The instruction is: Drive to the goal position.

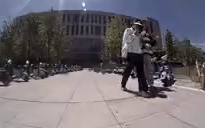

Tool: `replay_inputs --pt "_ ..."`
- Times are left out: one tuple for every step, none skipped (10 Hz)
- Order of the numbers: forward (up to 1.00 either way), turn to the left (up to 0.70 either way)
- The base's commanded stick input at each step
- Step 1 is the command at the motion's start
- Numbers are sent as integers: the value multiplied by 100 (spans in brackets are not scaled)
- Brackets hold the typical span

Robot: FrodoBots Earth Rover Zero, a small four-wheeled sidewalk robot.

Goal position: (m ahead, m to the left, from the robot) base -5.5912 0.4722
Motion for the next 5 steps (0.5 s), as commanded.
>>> replay_inputs --pt "70 0" --pt "70 1" --pt "70 2" --pt "70 1" --pt "70 0"
